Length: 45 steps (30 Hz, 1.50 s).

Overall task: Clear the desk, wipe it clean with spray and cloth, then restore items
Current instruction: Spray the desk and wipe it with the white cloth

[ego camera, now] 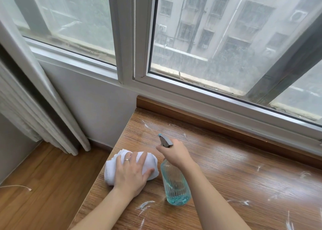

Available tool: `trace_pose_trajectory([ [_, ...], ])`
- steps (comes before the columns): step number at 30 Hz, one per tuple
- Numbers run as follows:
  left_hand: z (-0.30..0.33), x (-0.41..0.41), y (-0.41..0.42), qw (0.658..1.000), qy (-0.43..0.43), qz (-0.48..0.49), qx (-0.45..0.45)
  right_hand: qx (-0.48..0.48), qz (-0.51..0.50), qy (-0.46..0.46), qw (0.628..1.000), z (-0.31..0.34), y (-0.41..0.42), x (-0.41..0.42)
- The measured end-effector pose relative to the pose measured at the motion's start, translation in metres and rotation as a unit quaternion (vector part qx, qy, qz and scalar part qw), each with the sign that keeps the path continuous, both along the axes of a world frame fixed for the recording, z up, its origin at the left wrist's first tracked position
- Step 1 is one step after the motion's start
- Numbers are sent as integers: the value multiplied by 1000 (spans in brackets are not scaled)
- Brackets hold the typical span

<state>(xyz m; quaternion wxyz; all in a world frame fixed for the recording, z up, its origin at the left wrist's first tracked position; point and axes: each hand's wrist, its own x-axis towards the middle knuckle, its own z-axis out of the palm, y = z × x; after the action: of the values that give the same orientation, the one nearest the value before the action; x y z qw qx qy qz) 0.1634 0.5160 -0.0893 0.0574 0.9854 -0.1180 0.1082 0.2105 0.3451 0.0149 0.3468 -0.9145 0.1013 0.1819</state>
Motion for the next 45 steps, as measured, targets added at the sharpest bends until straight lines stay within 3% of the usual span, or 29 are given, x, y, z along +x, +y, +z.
trace_pose_trajectory([
  [9, 6, 82, -1, 998, 31, -43, 30, 7, -40, -32, 999, 4, -7, 15],
  [21, 7, 172, -18, 994, -10, -87, 70, 2, -87, -64, 994, 7, -26, 31],
  [25, 20, 206, -30, 992, 37, -67, 102, -6, -100, -82, 992, 8, -30, 28],
  [38, -1, 129, -8, 996, -13, -85, -11, -33, -112, -61, 991, 3, -31, 46],
  [45, -2, 166, -16, 995, -6, -98, 24, -49, -99, -64, 992, -6, -28, 50],
])
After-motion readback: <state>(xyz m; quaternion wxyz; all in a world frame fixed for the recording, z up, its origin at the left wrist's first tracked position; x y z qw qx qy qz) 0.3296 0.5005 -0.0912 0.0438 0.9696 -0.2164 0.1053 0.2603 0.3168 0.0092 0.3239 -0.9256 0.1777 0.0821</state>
